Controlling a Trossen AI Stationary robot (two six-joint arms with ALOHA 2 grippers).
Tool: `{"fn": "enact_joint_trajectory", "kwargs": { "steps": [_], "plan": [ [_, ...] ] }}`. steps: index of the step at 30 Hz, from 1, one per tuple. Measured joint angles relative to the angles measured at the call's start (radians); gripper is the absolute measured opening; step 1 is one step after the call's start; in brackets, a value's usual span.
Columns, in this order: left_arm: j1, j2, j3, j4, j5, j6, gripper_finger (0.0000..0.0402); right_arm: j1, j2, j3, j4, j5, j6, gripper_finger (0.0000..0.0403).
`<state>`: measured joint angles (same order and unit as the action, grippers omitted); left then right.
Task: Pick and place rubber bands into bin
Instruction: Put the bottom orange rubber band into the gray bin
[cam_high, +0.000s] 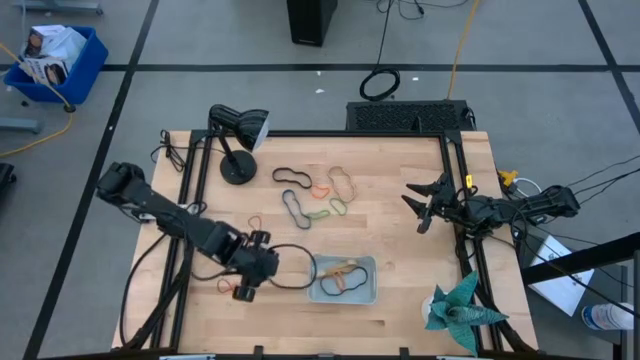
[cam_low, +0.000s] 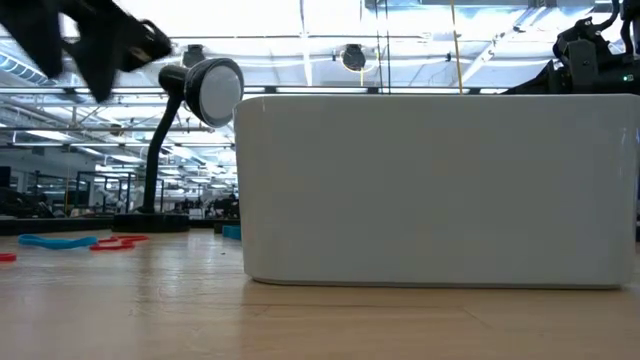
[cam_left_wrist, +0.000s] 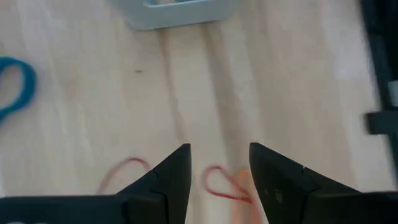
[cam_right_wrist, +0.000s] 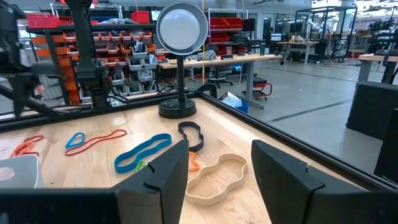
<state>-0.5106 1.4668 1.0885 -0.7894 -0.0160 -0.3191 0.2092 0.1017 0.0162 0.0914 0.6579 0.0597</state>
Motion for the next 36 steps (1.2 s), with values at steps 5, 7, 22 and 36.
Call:
{"fn": "enact_joint_trajectory", "kwargs": {
  "steps": [5,7,22,36],
  "plan": [
    [-0.079,0.007,0.000,-0.032,-0.023,-0.145,0.0168,0.000,0.000,0.000,0.000,0.000,0.000,0.0169],
    [-0.099,0.016,-0.012,-0.030,-0.037,-0.204,0.0168,0.000,0.000,0.000,0.000,0.000,0.000,0.0169],
    [-0.175,0.020,-0.270,0.107,0.077,-0.475,0.0168,0.000,0.000,0.000,0.000,0.000,0.000,0.0169],
    [-0.178,0.020,-0.373,0.226,0.063,-0.482,0.0168,0.000,0.000,0.000,0.000,0.000,0.000,0.0169]
  ]
}}
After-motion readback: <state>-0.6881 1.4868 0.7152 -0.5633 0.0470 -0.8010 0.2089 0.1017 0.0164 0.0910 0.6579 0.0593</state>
